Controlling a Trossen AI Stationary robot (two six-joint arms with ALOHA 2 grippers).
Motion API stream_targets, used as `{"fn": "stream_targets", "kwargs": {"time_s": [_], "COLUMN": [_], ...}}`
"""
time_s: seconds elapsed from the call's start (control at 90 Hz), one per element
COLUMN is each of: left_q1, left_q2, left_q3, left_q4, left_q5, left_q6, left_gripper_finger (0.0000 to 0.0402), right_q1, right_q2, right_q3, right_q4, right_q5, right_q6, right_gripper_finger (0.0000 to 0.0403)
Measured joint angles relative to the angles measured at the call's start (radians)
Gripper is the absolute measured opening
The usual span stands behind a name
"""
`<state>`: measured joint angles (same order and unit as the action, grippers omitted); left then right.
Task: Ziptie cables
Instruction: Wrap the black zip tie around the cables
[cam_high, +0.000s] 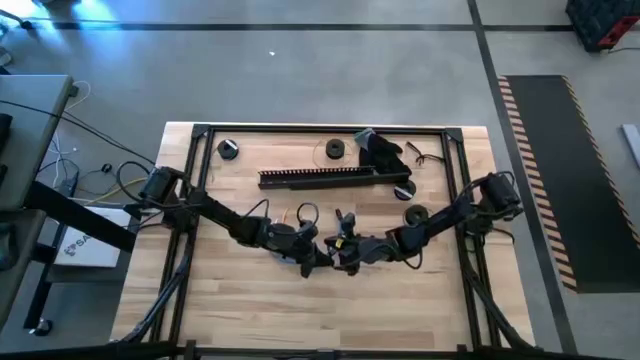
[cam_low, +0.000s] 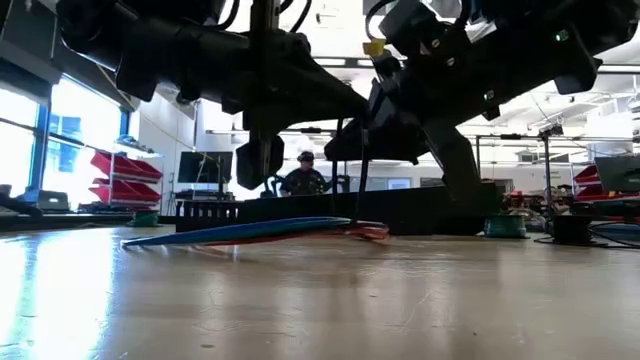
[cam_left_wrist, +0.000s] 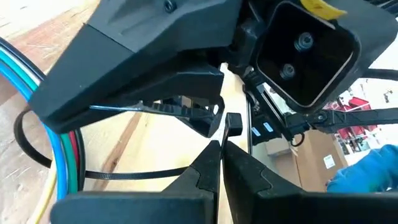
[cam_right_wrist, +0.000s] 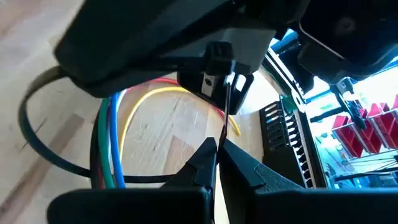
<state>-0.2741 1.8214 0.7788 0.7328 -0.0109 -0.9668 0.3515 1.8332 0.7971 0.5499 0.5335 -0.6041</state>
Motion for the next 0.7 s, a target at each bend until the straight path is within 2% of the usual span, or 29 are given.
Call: {"fn": "stream_targets", "kwargs": {"time_s": [0.7], "left_q1": [0.006], "left_q2": [0.0], "left_q3": [0.0], "left_q4": [-0.023], "left_q5": [-0.005], "left_q6": [-0.027], "left_gripper_finger": [0.0], "right_q1": [0.011], "right_q2": [0.0], "right_q3": [0.0], "right_q4": [0.025], "right_q5": [0.015], "right_q6": [-0.029], "right_gripper_finger": [0.0]}}
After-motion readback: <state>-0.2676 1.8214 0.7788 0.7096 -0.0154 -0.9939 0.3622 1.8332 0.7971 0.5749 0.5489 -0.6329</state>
